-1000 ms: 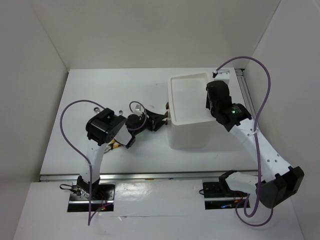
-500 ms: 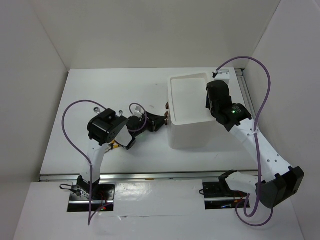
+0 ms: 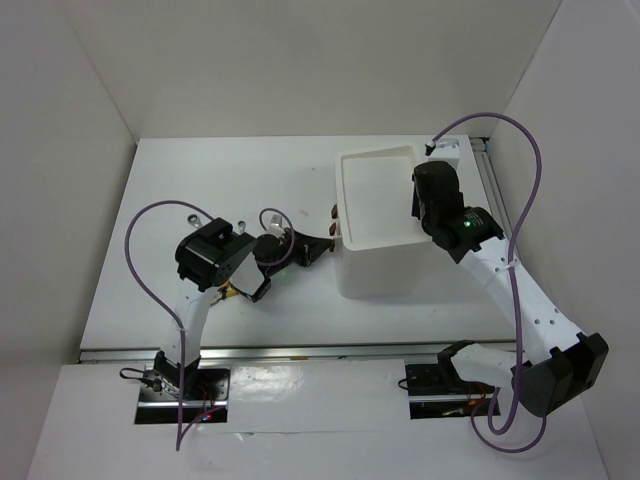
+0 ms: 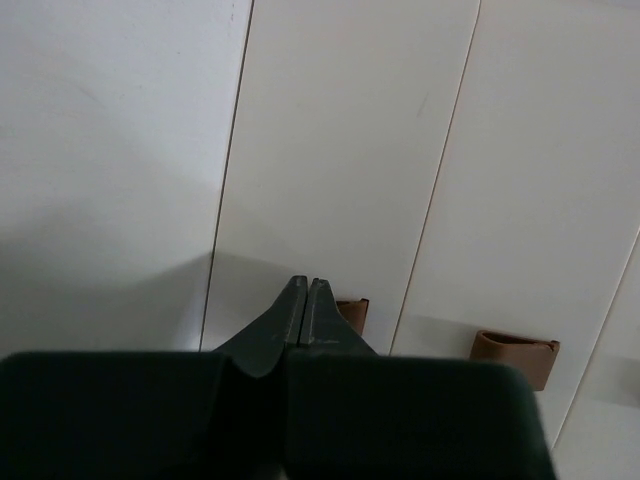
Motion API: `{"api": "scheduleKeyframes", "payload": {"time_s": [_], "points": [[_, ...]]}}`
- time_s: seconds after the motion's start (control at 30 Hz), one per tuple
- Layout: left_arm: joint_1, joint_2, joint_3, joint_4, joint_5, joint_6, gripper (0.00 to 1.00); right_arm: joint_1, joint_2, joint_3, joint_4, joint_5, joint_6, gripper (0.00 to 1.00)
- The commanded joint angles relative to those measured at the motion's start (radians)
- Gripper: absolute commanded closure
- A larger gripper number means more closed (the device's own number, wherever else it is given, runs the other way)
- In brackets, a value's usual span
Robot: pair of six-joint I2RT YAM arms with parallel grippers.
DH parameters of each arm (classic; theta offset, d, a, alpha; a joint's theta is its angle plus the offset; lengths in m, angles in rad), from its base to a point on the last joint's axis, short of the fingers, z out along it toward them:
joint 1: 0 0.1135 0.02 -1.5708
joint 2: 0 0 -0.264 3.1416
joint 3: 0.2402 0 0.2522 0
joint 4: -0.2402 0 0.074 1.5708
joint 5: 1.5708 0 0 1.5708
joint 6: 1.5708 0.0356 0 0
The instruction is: Sort the tools into containers
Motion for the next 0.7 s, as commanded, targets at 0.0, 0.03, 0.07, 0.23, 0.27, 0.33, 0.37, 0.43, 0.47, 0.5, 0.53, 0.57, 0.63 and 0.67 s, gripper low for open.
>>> {"api": "scheduleKeyframes", "payload": {"time_s": [0.0,0.03,0.07,0.23,0.27,0.33,0.37,0.43,0.47,0.5,0.53,0.57,0.63,0.67], "points": [[-0.030,0.038,-0.025,0.244,0.074,-0.065,1.00,-0.013,-0.035,0.012,-0.014,0.087,0.025,0.94],[-0.030,0.038,-0.025,0.244,0.074,-0.065,1.00,-0.013,-0.035,0.012,-0.014,0.087,0.025,0.94],[-0.030,0.038,-0.025,0.258,0.074,-0.065,1.00,-0.013,-0.035,0.012,-0.014,0.087,0.025,0.94],[-0.030,0.014,-0.072,0.251,0.065,-0.031,1.00,-0.013,-0.035,0.012,-0.014,0.087,0.025,0.94],[-0.021,0.000,-0.090,0.241,0.065,-0.031,1.00,-0.013,-0.035,0.012,-0.014,0.087,0.025,0.94],[0.002,-0.035,-0.132,0.200,0.055,-0.005,1.00,-0.013,-0.035,0.012,-0.014,0.087,0.025,0.94],[0.013,-0.048,-0.143,0.186,0.055,0.006,1.00,-0.013,-0.035,0.012,-0.014,0.087,0.025,0.94],[0.046,-0.075,-0.176,0.160,0.055,0.024,1.00,-0.013,-0.035,0.012,-0.014,0.087,0.025,0.94],[0.057,-0.100,-0.186,0.140,0.064,0.050,1.00,-0.013,-0.035,0.021,-0.014,0.076,0.025,0.94],[0.068,-0.111,-0.195,0.125,0.065,0.050,1.00,-0.013,-0.035,0.021,-0.014,0.076,0.025,0.94],[0.089,-0.111,-0.207,0.116,0.075,0.061,1.00,-0.013,-0.035,0.021,-0.014,0.076,0.025,0.94],[0.100,-0.121,-0.207,0.116,0.075,0.070,1.00,-0.013,-0.035,0.021,-0.014,0.076,0.025,0.94],[0.132,-0.121,-0.218,0.116,0.098,0.070,1.00,-0.013,-0.035,0.021,-0.014,0.076,0.025,0.94],[0.143,-0.111,-0.227,0.132,0.098,0.061,1.00,-0.013,-0.035,0.021,-0.014,0.076,0.025,0.94]]}}
